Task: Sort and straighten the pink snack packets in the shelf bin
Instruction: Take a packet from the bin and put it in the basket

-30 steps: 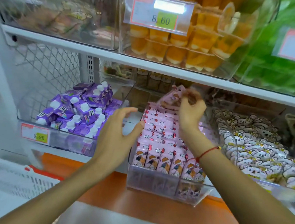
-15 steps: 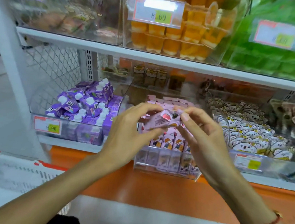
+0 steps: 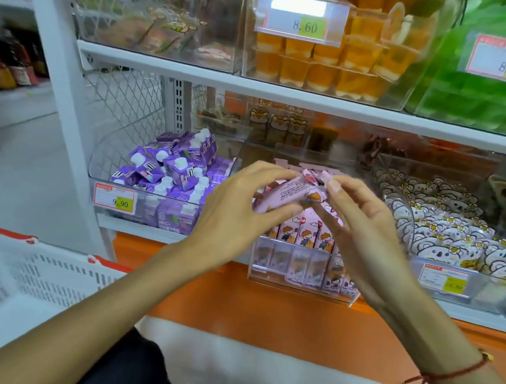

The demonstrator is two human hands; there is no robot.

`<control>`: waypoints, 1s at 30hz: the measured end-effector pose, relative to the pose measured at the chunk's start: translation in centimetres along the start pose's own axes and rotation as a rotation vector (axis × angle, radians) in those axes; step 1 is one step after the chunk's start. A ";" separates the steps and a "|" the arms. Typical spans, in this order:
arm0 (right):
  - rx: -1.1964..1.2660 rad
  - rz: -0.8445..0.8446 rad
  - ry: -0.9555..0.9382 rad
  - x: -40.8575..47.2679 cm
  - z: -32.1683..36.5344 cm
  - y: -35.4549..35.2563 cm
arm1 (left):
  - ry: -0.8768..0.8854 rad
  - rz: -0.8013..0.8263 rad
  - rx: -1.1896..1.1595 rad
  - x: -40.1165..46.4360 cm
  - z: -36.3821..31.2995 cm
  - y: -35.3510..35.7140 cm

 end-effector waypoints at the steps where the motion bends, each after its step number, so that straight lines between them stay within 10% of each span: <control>1: -0.103 -0.013 -0.047 0.1 0.5 0.6 | -0.016 -0.001 -0.005 -0.2 -0.2 -0.6; 8: -0.370 -0.048 -0.408 -0.3 1.3 9.0 | -0.306 -0.309 -0.146 -6.9 2.1 -8.9; 17: -1.351 0.971 -0.575 -6.5 -19.4 25.1 | -0.754 -0.605 -0.008 -21.8 15.2 -17.5; 23: -1.337 1.112 -0.542 -8.8 -26.6 25.9 | -1.099 -0.566 -0.039 -29.4 26.8 -18.3; 30: -1.108 0.899 -0.710 -8.8 -28.9 23.6 | -1.383 -0.189 0.086 -34.9 36.8 -13.3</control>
Point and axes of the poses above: each hand's wrist, its own x-axis towards the middle knuckle, its own y-axis out of the palm, z = x × y, the point moved 4 cm from there along x, towards the middle knuckle, and after that the axes turned 8 degrees about -x, right-handed, at the moved point
